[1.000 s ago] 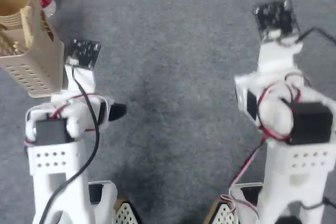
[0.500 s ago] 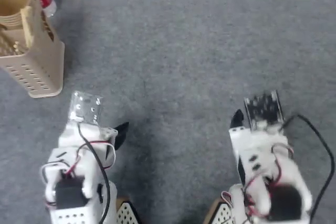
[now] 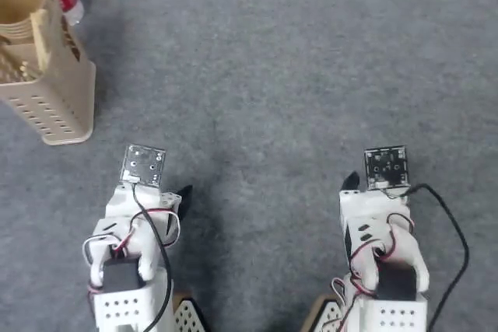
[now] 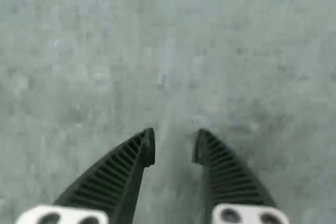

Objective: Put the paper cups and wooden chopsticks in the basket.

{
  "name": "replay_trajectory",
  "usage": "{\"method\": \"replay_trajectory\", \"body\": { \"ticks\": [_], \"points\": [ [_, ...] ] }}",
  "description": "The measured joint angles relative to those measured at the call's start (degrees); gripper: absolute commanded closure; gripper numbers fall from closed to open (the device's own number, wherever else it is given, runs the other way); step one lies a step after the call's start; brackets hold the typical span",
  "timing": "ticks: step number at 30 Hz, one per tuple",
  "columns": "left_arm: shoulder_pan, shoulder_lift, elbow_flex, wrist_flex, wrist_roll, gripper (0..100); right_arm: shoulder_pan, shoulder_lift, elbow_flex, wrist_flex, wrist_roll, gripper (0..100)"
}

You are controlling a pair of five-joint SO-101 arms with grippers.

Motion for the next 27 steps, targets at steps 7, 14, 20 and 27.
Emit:
{"method": "replay_trajectory", "body": {
  "ticks": [7,14,20,27],
  "points": [
    [0.0,0.0,0.0,9.5,0.0,75,-0.1,-0.3,3.0,11.3,-0.5,77.9],
    [-4.1,0.0,0.0,10.6,2.5,76,0.0,-0.2,7.5,12.0,-0.5,77.9],
    [-7.5,0.0,0.0,10.6,13.5,87,-0.1,-0.2,7.5,12.0,-0.5,92.3],
    [-7.3,0.0,0.0,10.6,14.6,90,-0.1,-0.2,7.5,12.0,-0.5,96.2]
  ]
}}
